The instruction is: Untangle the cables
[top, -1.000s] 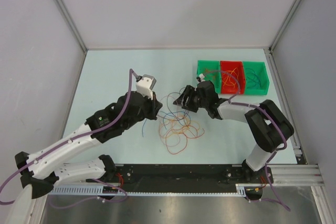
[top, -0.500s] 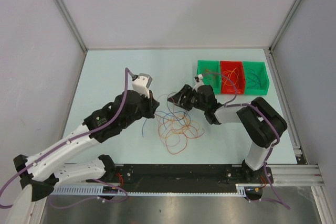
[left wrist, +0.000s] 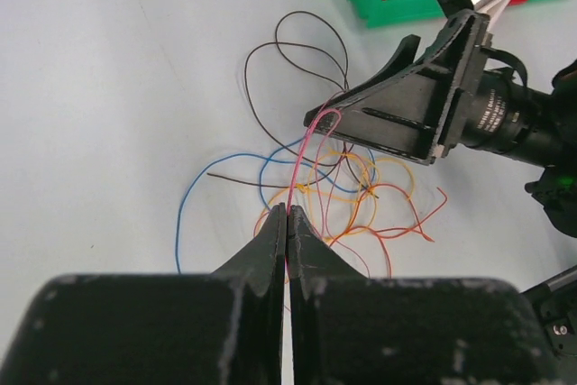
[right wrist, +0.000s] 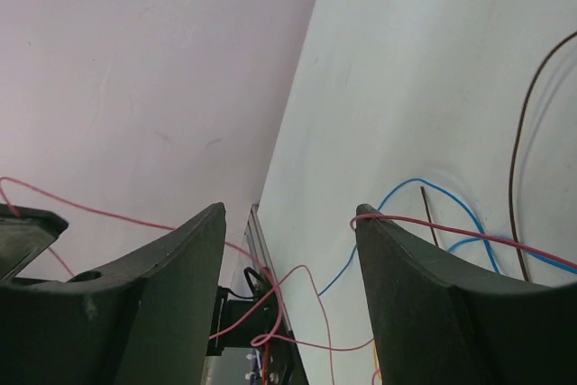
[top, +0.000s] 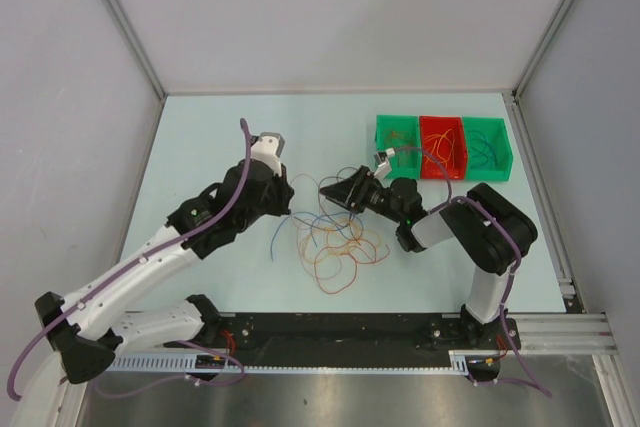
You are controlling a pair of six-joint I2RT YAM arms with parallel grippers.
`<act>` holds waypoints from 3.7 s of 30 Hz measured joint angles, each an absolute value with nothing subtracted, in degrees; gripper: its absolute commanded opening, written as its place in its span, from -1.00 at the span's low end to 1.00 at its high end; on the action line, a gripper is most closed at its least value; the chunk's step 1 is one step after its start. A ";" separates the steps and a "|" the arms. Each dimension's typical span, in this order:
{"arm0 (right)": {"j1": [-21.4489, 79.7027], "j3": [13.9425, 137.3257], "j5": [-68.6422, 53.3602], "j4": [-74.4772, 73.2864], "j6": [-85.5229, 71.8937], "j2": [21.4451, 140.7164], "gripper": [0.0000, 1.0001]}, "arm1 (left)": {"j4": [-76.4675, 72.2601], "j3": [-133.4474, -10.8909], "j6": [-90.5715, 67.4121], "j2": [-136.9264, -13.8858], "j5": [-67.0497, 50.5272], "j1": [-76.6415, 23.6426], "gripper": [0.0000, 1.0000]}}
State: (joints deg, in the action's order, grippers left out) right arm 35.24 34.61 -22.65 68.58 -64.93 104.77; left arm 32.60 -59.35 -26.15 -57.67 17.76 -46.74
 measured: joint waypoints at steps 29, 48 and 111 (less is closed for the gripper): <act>35.46 33.74 -25.98 71.99 -64.25 102.52 0.26 | 30.24 -59.83 -26.04 -65.95 11.42 -39.99 -0.99; 34.06 33.61 -26.68 73.23 -66.50 102.67 0.27 | 30.63 -57.71 -27.00 -64.51 11.79 -38.81 -0.99; 40.27 49.82 0.73 23.68 -41.36 101.49 0.33 | 27.68 -70.32 -22.41 -91.22 -0.12 -35.68 -0.99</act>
